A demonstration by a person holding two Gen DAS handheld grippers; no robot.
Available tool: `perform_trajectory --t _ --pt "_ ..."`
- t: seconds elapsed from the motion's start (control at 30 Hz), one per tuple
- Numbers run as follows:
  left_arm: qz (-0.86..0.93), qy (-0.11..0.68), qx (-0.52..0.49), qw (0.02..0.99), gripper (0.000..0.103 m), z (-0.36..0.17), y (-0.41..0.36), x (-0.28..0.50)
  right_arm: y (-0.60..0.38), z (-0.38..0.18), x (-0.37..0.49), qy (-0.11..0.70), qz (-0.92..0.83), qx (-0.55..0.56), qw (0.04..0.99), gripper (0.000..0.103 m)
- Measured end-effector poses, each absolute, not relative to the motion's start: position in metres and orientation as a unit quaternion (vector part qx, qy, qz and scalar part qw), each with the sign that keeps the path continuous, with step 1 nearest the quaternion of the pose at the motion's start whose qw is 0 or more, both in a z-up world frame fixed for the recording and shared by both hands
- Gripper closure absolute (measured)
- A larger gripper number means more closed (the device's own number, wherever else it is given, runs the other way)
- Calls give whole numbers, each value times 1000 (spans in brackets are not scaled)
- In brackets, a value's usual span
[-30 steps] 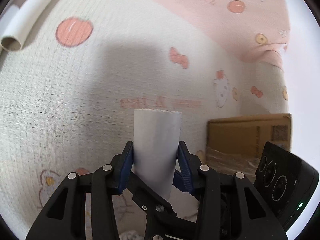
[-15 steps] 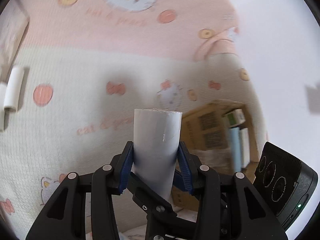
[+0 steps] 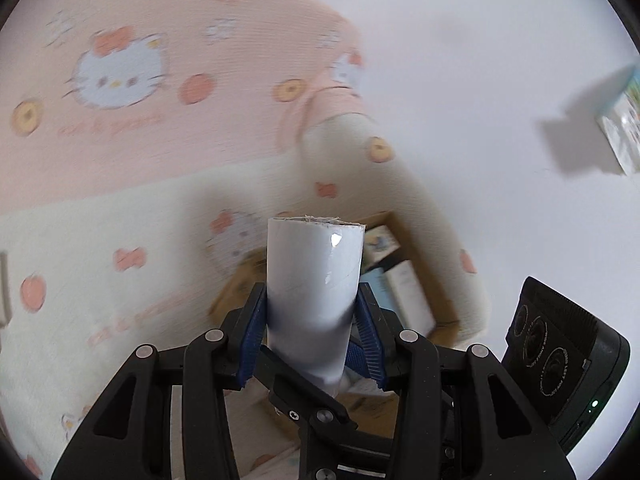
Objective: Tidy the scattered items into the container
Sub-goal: 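Lift the tube and carry it over the open cardboard box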
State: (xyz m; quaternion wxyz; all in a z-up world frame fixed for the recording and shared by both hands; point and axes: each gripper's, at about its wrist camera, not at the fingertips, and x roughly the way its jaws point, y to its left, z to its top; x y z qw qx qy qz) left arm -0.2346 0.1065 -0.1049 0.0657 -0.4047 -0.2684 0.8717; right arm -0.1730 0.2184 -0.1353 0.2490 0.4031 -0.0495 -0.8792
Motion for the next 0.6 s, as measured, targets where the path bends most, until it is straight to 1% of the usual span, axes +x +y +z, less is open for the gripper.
perform_trajectory --t 0.17,0.3,0.43,0.53,0.6 --pt "861 -262 -420 120 56 -96 128 -269 257 -118 -186 -45 -890 388 236 60" --pt "846 -268 -433 156 56 -99 139 -289 282 -112 -194 -41 -891 386 234 60" --pt "818 -309 -455 167 56 -116 141 -307 297 -117 -202 -45 -886 399 233 60" --pt "790 -352 -473 167 56 -135 138 -319 306 -124 -212 -62 -875 419 235 60" --pt "778 -367 -483 164 56 -146 139 -324 314 -133 -218 -79 -863 438 240 60"
